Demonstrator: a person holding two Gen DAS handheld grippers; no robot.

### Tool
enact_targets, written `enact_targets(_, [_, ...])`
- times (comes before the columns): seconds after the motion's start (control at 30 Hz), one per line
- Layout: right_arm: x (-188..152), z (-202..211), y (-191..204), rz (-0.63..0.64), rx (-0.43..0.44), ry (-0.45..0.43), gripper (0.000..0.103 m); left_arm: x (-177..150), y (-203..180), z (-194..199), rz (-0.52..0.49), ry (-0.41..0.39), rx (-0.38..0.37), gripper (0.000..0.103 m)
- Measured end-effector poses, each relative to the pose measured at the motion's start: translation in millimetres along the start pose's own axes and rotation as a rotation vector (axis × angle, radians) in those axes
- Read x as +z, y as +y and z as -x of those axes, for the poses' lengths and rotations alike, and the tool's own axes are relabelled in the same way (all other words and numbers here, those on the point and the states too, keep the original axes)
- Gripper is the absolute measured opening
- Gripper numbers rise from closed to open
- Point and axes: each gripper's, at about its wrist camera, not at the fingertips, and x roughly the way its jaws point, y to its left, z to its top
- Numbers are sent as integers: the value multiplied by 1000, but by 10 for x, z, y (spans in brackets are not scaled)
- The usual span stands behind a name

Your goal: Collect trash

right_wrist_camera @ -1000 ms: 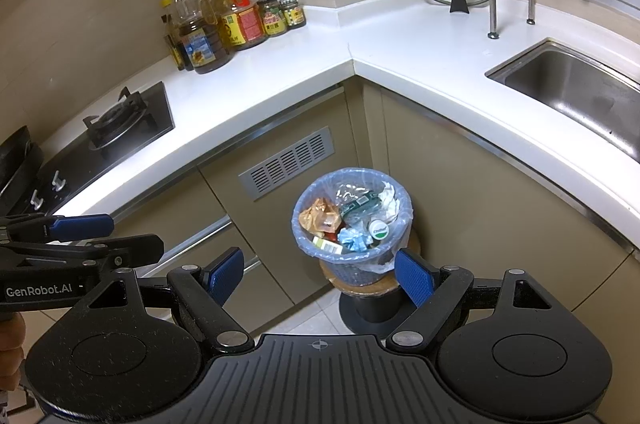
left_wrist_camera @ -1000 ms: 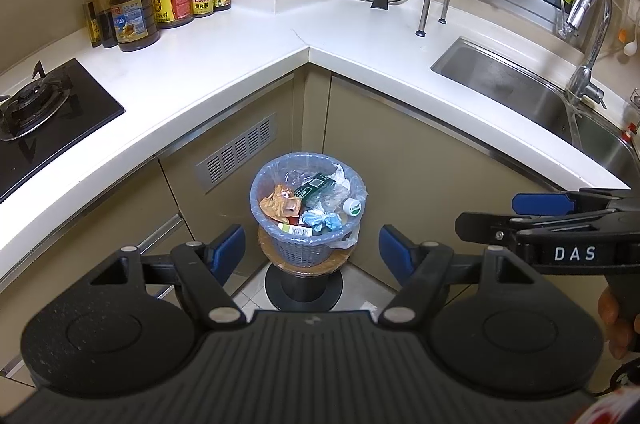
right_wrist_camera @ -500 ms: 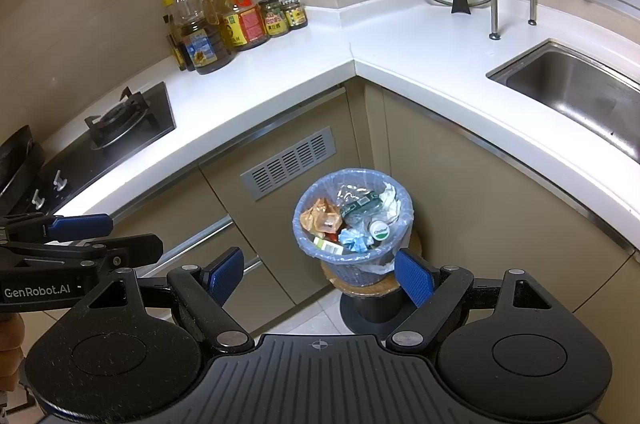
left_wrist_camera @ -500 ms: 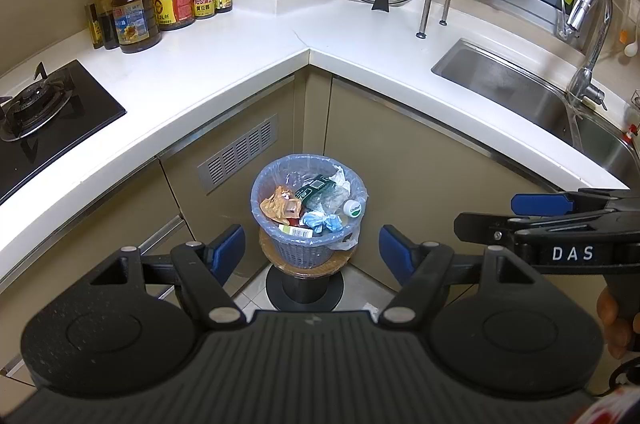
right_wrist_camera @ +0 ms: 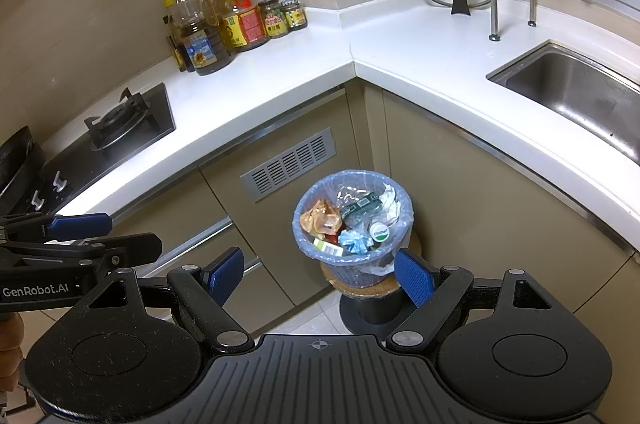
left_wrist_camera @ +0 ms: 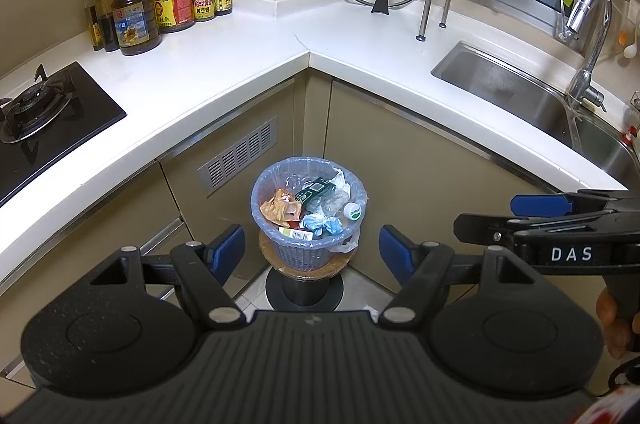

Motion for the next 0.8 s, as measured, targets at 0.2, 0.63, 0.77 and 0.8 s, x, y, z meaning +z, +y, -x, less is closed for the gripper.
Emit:
enact_targets(0.2, [0,-2,-4,-2,0,1,82,4,-14,-3,2,-1,1,72])
enact_targets(0.63, [6,-3,-8,0,0,2,82,10,-15,-5,3,-2,1,72])
enact_targets(0.77, [7,-4,-9,1,0,1,82,3,-22,-6,3,-2,2,72])
enact_targets(0.8, [8,-4,-6,1,-1,1,82,7,-20,-6,3,-2,2,72])
